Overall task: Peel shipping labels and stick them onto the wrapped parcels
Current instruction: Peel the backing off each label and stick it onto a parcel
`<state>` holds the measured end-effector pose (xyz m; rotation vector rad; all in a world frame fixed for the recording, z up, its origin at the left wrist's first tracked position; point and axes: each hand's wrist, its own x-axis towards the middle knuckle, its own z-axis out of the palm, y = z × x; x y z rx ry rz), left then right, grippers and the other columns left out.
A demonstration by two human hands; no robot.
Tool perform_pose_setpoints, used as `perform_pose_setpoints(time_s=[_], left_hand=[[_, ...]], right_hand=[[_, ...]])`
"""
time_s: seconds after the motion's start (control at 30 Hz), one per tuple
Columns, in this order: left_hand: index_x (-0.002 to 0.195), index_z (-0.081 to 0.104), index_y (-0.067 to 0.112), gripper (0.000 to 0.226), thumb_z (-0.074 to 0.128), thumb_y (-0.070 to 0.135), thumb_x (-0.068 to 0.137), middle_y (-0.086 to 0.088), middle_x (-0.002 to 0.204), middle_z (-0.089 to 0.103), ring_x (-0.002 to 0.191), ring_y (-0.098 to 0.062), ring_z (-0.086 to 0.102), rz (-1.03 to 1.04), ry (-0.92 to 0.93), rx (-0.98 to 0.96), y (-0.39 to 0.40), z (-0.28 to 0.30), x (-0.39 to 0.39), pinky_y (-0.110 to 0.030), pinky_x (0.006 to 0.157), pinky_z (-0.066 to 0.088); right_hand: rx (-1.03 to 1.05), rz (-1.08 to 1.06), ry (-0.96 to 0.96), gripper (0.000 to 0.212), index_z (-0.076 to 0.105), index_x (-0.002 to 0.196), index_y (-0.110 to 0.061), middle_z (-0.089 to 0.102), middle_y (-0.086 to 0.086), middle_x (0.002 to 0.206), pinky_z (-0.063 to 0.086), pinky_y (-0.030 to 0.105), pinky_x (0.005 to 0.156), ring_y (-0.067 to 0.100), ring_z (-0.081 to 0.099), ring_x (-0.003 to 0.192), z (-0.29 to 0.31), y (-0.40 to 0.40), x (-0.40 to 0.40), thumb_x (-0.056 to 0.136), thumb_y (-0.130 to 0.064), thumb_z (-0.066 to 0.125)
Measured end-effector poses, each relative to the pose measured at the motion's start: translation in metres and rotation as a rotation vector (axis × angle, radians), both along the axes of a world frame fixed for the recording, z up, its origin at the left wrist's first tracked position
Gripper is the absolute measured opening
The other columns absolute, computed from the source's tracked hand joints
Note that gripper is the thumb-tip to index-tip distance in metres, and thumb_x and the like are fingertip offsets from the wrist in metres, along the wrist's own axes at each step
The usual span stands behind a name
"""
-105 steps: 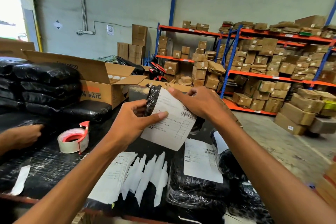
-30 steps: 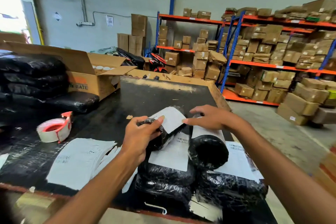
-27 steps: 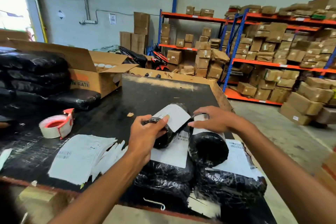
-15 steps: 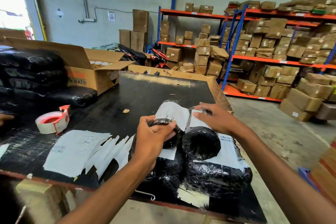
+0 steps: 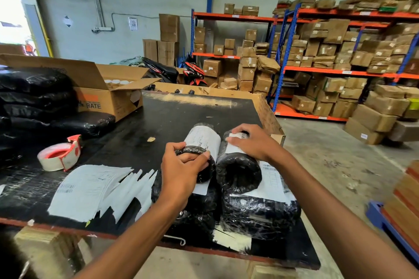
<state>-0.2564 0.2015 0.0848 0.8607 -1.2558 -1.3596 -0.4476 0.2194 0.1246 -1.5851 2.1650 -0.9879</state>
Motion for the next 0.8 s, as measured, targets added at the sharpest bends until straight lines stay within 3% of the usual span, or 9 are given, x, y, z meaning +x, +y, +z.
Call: perform_pose_setpoints(time_s=[0.13, 0.27, 0.37, 0.43, 0.5, 0.6, 0.73, 0.8], left_hand=[[0.118, 0.044, 0.011, 0.056, 0.079, 0.01, 0.075, -0.014, 0.086, 0.074, 0.074, -0.018, 0.075, -0.015, 0.014, 0.012, 0.001, 0.001, 0.003, -0.029, 0.077, 0.058], [0.121, 0.043, 0.014, 0.056, 0.078, 0.014, 0.077, -0.009, 0.081, 0.076, 0.075, -0.019, 0.075, -0.06, -0.007, 0.021, -0.002, 0.0, 0.006, -0.035, 0.084, 0.057], [0.12, 0.051, 0.015, 0.051, 0.078, 0.023, 0.077, -0.005, 0.064, 0.073, 0.061, -0.015, 0.072, -0.031, -0.139, -0.066, -0.005, 0.0, 0.012, -0.03, 0.066, 0.057], [0.113, 0.062, 0.017, 0.04, 0.076, 0.032, 0.078, 0.002, 0.045, 0.06, 0.044, -0.005, 0.057, 0.075, -0.292, -0.206, -0.01, 0.001, 0.018, -0.021, 0.055, 0.047], [0.104, 0.072, 0.019, 0.034, 0.075, 0.039, 0.077, 0.007, 0.039, 0.044, 0.042, -0.003, 0.044, 0.193, -0.407, -0.346, -0.016, 0.003, 0.023, -0.018, 0.054, 0.039], [0.097, 0.077, 0.021, 0.033, 0.074, 0.046, 0.076, 0.004, 0.058, 0.044, 0.056, -0.008, 0.044, 0.265, -0.514, -0.429, -0.025, 0.004, 0.028, -0.026, 0.057, 0.035], [0.095, 0.074, 0.026, 0.032, 0.073, 0.05, 0.074, 0.0, 0.102, 0.058, 0.102, -0.014, 0.054, 0.195, -0.543, -0.451, -0.033, 0.001, 0.03, -0.032, 0.087, 0.044], [0.099, 0.072, 0.026, 0.032, 0.072, 0.047, 0.076, 0.004, 0.111, 0.062, 0.11, -0.01, 0.054, 0.13, -0.51, -0.425, -0.03, 0.0, 0.029, -0.029, 0.094, 0.042]], right_hand=[[0.039, 0.001, 0.052, 0.038, 0.061, 0.118, -0.016, 0.057, 0.007, 0.132, 0.041, 0.03, 0.087, 0.024, 0.054, 0.116, 0.003, -0.008, 0.009, 0.086, -0.037, 0.064], [0.06, 0.033, 0.039, 0.04, 0.06, 0.12, -0.019, 0.055, 0.006, 0.134, 0.039, 0.031, 0.088, 0.022, 0.053, 0.117, 0.003, -0.006, 0.007, 0.086, -0.04, 0.062], [0.07, 0.084, 0.009, 0.04, 0.059, 0.125, -0.019, 0.044, 0.004, 0.147, 0.033, 0.029, 0.093, 0.021, 0.043, 0.132, 0.005, -0.002, 0.004, 0.09, -0.039, 0.059], [0.078, 0.1, -0.024, 0.042, 0.058, 0.127, -0.02, 0.032, 0.002, 0.155, 0.03, 0.031, 0.101, 0.021, 0.033, 0.14, 0.008, 0.001, 0.001, 0.09, -0.041, 0.059], [0.078, 0.108, -0.043, 0.043, 0.058, 0.127, -0.023, 0.024, 0.0, 0.158, 0.026, 0.035, 0.109, 0.02, 0.027, 0.143, 0.008, 0.005, 0.0, 0.089, -0.043, 0.059], [0.057, 0.124, -0.06, 0.042, 0.058, 0.128, -0.025, 0.021, -0.001, 0.159, 0.023, 0.036, 0.111, 0.018, 0.023, 0.145, 0.006, 0.011, 0.0, 0.09, -0.044, 0.059], [0.01, 0.143, -0.061, 0.041, 0.059, 0.127, -0.026, 0.023, 0.002, 0.159, 0.022, 0.034, 0.11, 0.016, 0.02, 0.146, 0.006, 0.015, 0.003, 0.091, -0.044, 0.056], [-0.003, 0.159, -0.074, 0.041, 0.06, 0.127, -0.025, 0.027, 0.003, 0.157, 0.022, 0.032, 0.108, 0.014, 0.02, 0.146, 0.006, 0.018, 0.005, 0.092, -0.045, 0.054]])
